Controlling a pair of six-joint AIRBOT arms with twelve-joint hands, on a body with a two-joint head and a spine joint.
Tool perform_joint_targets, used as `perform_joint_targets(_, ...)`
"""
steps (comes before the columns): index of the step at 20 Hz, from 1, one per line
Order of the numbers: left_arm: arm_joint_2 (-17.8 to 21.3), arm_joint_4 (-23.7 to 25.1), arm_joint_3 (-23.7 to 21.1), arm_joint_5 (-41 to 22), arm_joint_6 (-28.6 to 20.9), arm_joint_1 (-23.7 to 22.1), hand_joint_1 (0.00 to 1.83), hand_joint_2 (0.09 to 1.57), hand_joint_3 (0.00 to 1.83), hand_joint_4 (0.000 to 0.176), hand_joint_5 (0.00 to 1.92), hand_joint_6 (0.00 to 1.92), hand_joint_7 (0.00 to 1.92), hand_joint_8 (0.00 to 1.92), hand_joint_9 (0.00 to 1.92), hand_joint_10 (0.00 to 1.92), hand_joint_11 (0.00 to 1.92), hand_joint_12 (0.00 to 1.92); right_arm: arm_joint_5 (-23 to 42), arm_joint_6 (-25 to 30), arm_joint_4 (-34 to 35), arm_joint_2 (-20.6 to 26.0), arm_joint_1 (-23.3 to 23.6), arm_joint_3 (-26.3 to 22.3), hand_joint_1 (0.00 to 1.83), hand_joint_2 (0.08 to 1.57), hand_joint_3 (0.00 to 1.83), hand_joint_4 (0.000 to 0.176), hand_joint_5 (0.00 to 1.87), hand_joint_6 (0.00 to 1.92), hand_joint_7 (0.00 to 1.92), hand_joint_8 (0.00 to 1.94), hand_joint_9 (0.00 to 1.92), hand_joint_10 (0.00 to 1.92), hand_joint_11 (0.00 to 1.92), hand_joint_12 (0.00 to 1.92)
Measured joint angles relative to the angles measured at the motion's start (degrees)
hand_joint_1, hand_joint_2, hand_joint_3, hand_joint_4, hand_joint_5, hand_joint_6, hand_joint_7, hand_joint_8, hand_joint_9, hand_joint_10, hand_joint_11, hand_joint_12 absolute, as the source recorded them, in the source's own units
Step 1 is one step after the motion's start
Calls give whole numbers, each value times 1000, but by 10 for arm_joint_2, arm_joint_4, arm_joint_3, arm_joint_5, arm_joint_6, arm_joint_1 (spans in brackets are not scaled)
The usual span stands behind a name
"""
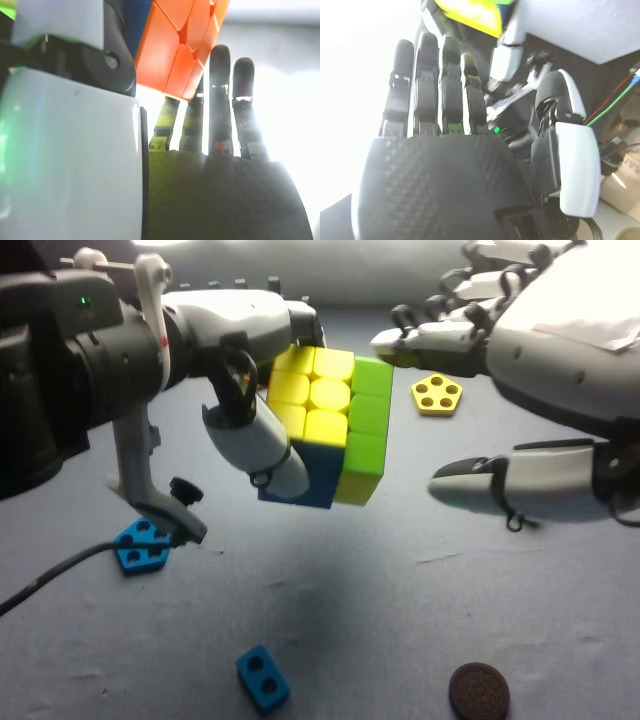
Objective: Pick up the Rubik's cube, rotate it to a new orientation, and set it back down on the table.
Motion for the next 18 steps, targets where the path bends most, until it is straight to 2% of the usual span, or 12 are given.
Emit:
perform_joint_targets(2,0,12,0,7,-11,14,1198,962,0,0,260,1107,216,1385,201,1379,0,1445,3,0,-1,0,-6,10,294,1167,1,0,278,4,473,1,254,562,0,1138)
perform_joint_targets(4,0,21,0,11,-23,25,1219,1035,16,0,239,1134,211,1373,190,1384,0,1457,2,1,-2,0,-8,17,320,1162,0,0,277,10,483,9,259,561,0,1071)
perform_joint_targets(6,0,30,0,14,-25,32,1228,1029,7,0,264,1143,214,1439,200,1388,0,1420,-4,2,-3,0,-11,20,332,1162,0,0,284,8,490,7,267,554,0,1082)
perform_joint_targets(8,-1,36,1,18,-26,41,1251,1036,6,0,261,1158,220,1527,229,1417,0,1510,-10,3,-3,-1,-14,20,328,1164,1,0,277,4,486,4,272,556,0,1080)
perform_joint_targets(11,-8,40,2,22,-26,51,1257,1043,7,0,279,1188,262,1489,244,1449,0,1603,-14,3,-3,-1,-14,20,334,1162,1,0,276,1,487,3,273,556,0,1118)
perform_joint_targets(12,-9,41,2,23,-26,51,1245,1053,10,0,273,1188,284,1431,259,1392,0,1574,-15,3,-3,-1,-14,20,343,1162,1,0,287,6,490,4,270,553,0,1111)
perform_joint_targets(13,-11,49,2,23,-28,52,1256,1040,3,0,267,1172,261,1484,238,1438,0,1576,-15,3,-3,-1,-14,21,328,1165,2,0,285,5,489,3,278,555,0,1108)
perform_joint_targets(14,-14,89,2,26,-56,59,1246,1054,9,0,237,1205,217,1536,212,1476,0,1590,-15,3,-3,-1,-14,22,317,1167,3,0,280,2,483,0,276,551,0,1106)
perform_joint_targets(15,-15,145,3,30,-110,72,1241,1048,5,0,241,1215,218,1553,219,1495,0,1620,-15,3,-3,-1,-14,22,309,1167,2,0,279,2,482,0,287,542,0,1122)
perform_joint_targets(17,-15,176,3,35,-135,80,1241,1048,5,0,241,1215,218,1553,219,1495,0,1620,-14,3,-3,-1,-16,22,309,1167,2,0,279,2,482,0,287,542,0,1122)
perform_joint_targets(18,-15,181,3,38,-137,86,1242,1039,0,0,286,1134,230,1529,226,1511,0,1610,-15,4,-3,-1,-16,22,298,1167,1,0,279,1,484,1,295,532,0,1099)
